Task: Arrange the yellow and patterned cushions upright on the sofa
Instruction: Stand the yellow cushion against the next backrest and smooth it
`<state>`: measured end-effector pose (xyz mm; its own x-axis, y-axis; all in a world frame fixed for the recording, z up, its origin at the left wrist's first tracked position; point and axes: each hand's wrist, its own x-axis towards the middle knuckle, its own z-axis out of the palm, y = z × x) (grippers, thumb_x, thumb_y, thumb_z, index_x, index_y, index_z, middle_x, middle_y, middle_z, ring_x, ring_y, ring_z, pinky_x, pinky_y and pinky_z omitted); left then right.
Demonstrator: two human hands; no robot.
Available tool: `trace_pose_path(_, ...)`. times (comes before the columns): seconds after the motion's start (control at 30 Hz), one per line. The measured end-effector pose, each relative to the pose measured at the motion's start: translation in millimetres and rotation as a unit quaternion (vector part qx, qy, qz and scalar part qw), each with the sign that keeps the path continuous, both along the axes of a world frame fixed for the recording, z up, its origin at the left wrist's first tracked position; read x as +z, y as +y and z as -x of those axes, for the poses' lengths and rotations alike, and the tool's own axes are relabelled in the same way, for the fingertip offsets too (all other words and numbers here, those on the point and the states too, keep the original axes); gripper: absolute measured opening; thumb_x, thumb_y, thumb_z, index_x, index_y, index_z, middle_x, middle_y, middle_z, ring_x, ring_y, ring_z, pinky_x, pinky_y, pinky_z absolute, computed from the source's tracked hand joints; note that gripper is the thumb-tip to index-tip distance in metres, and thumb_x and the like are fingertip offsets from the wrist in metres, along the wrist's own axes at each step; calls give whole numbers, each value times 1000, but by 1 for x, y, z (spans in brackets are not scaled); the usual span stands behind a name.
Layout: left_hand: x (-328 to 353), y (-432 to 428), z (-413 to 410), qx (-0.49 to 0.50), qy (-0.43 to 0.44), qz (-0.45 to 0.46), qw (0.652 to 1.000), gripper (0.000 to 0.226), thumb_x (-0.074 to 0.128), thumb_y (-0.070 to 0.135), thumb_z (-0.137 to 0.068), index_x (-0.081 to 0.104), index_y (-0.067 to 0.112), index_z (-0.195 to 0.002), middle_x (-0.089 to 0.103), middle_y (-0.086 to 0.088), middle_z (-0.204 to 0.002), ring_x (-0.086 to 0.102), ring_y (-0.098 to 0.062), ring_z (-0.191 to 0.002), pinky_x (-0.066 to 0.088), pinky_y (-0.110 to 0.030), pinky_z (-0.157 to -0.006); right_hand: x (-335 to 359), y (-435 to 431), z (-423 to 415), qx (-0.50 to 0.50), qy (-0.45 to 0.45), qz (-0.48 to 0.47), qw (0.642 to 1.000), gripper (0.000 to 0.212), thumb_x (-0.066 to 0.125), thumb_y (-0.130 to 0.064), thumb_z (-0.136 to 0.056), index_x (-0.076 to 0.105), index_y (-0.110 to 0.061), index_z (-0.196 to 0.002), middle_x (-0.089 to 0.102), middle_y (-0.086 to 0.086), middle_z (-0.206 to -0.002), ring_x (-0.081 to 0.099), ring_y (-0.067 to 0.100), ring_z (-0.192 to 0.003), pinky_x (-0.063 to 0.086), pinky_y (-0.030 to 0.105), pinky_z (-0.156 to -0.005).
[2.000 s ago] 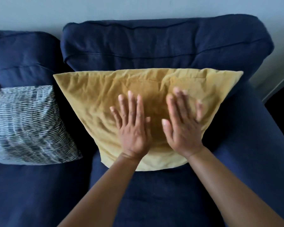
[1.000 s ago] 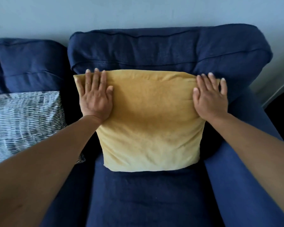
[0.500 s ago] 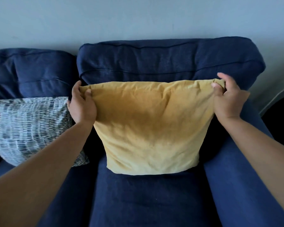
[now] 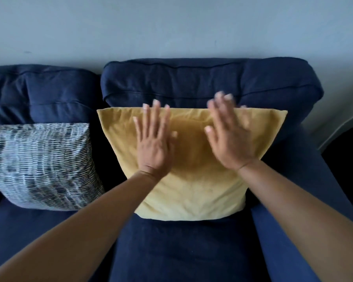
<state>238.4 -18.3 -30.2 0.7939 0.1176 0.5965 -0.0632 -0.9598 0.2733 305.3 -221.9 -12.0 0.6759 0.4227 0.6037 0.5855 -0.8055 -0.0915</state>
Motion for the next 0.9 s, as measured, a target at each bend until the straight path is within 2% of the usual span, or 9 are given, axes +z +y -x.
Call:
trace_pose_path(0.07, -15, -9, 0, -26, 80, -64, 994, 61, 29, 41, -104, 29, 13, -157, 18, -12, -166, 11, -36, -154, 0, -54, -124, -22, 12, 10, 57, 22, 141, 988, 59, 38, -39, -103, 27, -20, -158, 19, 6, -166, 17, 23, -153, 8, 49, -122)
trace_pose_path(0.13, -23, 9, -6, 6, 150, -110, 982, 64, 22, 49, -103, 23, 19, -159, 17, -9, -167, 7, -32, -155, -3, -53, -124, -35, 2, 4, 26, 61, 190, 980, 60, 34, -46, -103, 26, -23, -158, 20, 5, -166, 17, 24, -153, 6, 49, -122)
trace_pose_path(0.23, -26, 52, -10, 85, 206, -131, 966, 67, 11, 57, -101, 8, 27, -161, 4, -5, -169, -5, -29, -155, -11, -53, -123, -40, -37, -16, -102, 128, 156, 974, 65, 17, -55, -102, 16, -25, -160, 11, 4, -168, 7, 24, -155, -2, 49, -122)
trace_pose_path(0.33, -28, 64, -6, 106, 231, -136, 958, 69, 4, 59, -100, 2, 27, -161, -1, -4, -170, -10, -28, -155, -12, -52, -122, -44, -57, -19, -149, 170, 161, 961, 69, 6, -57, -101, 11, -22, -160, 6, 5, -169, 1, 22, -155, -7, 47, -122)
trace_pose_path(0.47, -19, 50, -1, 131, 248, -94, 955, 66, 3, 57, -101, -5, 28, -160, -8, -4, -169, -16, -27, -154, -12, -52, -122, -36, -55, -15, -158, 207, 167, 951, 67, 3, -56, -101, 2, -23, -160, -1, 3, -169, -8, 20, -155, -9, 48, -122)
trace_pose_path(0.57, -5, 39, 3, 133, 238, -64, 960, 66, 10, 54, -103, 0, 24, -161, -7, -7, -169, -15, -29, -154, -11, -52, -122, -23, -49, -9, -168, 230, 149, 947, 67, 8, -54, -102, 0, -20, -160, -3, 4, -169, -10, 20, -155, -8, 49, -123)
trace_pose_path(0.7, 6, 23, 14, 73, 202, -72, 974, 68, 22, 51, -104, 6, 19, -161, -3, -8, -169, -11, -29, -155, -12, -50, -123, -8, -34, 7, -104, 176, 106, 973, 67, 21, -50, -104, 5, -17, -160, -1, 6, -168, -4, 22, -155, -6, 48, -123)
trace_pose_path(0.8, -2, 16, 25, 69, 261, -104, 957, 71, 17, 55, -103, 0, 19, -161, -9, -5, -169, -16, -27, -154, -10, -51, -123, -14, -26, 23, -51, 166, 173, 970, 66, 20, -53, -103, 10, -21, -160, 3, 4, -169, -2, 22, -155, -5, 48, -122)
trace_pose_path(0.9, -5, 17, 25, 73, 296, -119, 945, 72, 14, 57, -103, -6, 19, -161, -16, -4, -168, -19, -26, -153, -10, -51, -123, -24, -21, 26, -64, 196, 215, 954, 65, 16, -53, -102, 11, -25, -160, 1, 3, -169, -4, 21, -155, -5, 49, -121)
